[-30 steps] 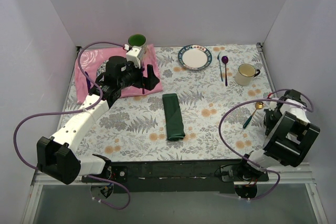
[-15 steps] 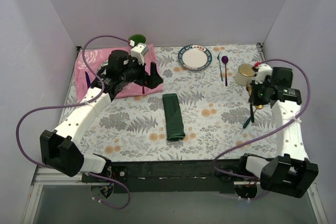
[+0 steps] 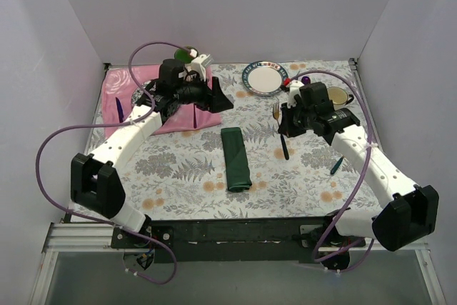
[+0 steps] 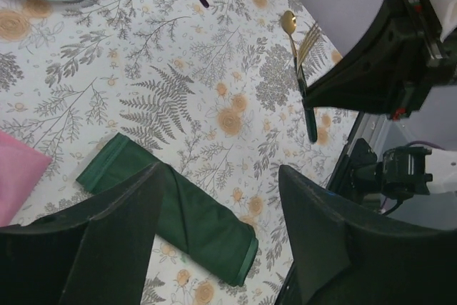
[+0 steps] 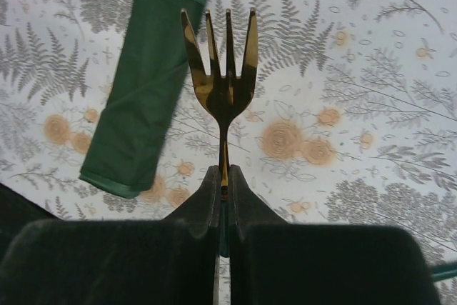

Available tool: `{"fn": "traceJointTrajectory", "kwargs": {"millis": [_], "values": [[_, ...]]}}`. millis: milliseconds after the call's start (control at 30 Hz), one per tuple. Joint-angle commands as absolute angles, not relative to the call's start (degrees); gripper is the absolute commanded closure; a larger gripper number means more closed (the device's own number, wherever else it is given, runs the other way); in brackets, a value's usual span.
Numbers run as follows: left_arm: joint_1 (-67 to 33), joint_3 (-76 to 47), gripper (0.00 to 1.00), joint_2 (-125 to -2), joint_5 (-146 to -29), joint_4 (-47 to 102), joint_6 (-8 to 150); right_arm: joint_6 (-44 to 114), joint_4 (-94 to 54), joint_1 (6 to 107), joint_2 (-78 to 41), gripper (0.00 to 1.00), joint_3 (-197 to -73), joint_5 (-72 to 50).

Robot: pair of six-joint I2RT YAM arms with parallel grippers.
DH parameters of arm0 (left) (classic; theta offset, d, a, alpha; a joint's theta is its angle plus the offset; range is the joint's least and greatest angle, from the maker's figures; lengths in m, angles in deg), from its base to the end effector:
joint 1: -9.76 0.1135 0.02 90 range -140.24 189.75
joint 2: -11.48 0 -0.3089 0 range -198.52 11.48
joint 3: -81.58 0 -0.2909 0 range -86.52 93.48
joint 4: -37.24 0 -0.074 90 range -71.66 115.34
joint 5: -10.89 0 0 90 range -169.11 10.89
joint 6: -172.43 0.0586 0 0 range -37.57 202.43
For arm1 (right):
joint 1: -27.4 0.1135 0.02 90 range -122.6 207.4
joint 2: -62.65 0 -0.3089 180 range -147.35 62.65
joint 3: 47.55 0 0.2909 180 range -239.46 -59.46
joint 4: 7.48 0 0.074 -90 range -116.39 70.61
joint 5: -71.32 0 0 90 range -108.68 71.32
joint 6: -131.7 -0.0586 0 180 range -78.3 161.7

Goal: Fold the napkin into a case and place the utensils inside
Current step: Pass from the right arm to the left

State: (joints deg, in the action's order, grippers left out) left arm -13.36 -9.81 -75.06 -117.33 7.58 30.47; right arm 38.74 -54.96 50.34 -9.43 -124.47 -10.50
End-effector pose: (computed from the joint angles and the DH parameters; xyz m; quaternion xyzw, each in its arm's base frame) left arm 0.3522 -0.1898 0.3767 -0.0370 0.8250 -0.5203 0.2176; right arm 0.2840 0.1293 0.3425 -0.1867 0.8947 0.1534 0.3758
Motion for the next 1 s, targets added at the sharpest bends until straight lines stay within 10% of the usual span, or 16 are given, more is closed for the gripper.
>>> {"fn": "traceJointTrajectory", "kwargs": {"millis": [0, 967], "values": [[-15.55, -9.18, 0.40, -77.02, -117.09, 12.41, 26.80, 28.26, -50.50, 53.15, -10.13, 0.99, -127.39, -12.71], [-28.56, -8.39, 0.61, -84.75, -105.39, 28.50, 27.85, 28.52, -50.85, 58.86, -12.50, 0.99, -127.31, -9.98]]}}
